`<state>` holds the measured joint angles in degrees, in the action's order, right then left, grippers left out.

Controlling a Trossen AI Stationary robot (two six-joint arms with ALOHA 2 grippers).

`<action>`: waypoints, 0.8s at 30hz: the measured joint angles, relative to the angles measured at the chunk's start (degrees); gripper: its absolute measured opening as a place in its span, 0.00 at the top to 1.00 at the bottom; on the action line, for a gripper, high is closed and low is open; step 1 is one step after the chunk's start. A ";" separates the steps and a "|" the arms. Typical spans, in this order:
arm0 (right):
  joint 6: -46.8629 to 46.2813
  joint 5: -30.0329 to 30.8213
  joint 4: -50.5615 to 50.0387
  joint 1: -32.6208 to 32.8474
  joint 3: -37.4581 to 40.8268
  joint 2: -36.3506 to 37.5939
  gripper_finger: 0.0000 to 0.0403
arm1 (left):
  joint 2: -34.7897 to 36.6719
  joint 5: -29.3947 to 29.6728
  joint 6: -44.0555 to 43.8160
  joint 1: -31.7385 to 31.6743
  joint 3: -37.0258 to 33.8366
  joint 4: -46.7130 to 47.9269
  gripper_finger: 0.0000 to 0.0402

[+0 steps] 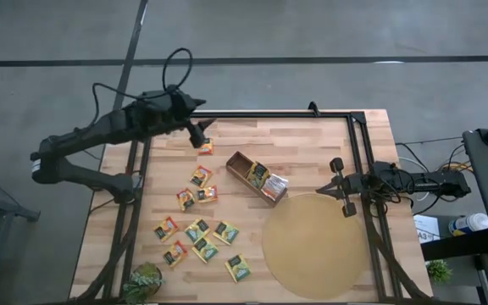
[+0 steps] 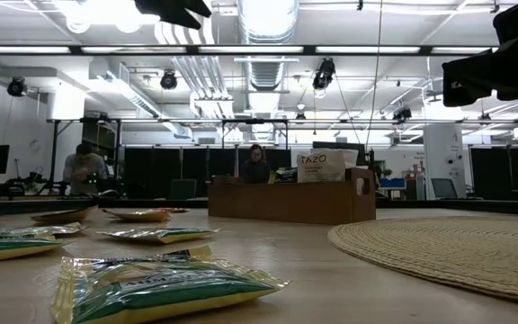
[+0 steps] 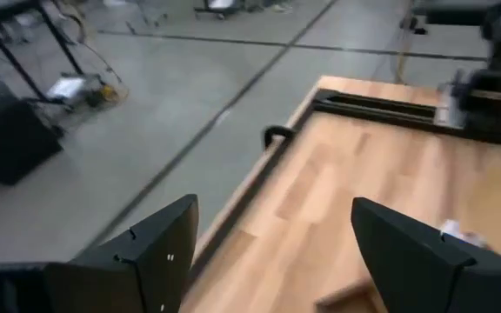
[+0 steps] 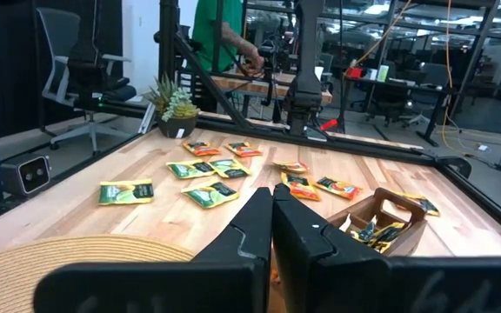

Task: Pick & Place Tea
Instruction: Put the yellow tea bag into the middle section of the wooden organizer

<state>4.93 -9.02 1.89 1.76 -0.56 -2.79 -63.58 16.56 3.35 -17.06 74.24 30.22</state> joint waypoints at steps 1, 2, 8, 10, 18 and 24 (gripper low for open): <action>0.02 0.00 0.00 0.00 0.00 0.00 0.98 | -0.49 0.07 0.97 -0.47 0.00 -0.36 0.26; 0.01 0.00 0.00 -0.02 0.00 0.00 0.98 | -1.03 0.24 1.72 -0.85 0.00 -0.37 0.26; 0.02 0.00 0.00 0.00 0.00 0.00 0.98 | -3.54 1.02 3.24 -4.14 -0.78 0.37 0.26; 0.02 0.00 0.00 0.00 0.00 0.02 0.98 | -4.48 1.14 4.46 -6.08 -1.63 0.87 0.26; 0.02 0.02 -0.01 0.00 0.00 0.00 0.98 | -10.19 -8.42 7.84 -13.97 -3.28 5.01 0.26; 0.02 0.02 0.00 0.00 0.00 0.01 0.98 | -16.46 -8.65 13.55 -18.36 -2.63 10.23 0.26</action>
<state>4.95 -8.99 1.89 1.76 -0.56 -2.78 -80.04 7.90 16.90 -35.43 71.60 40.45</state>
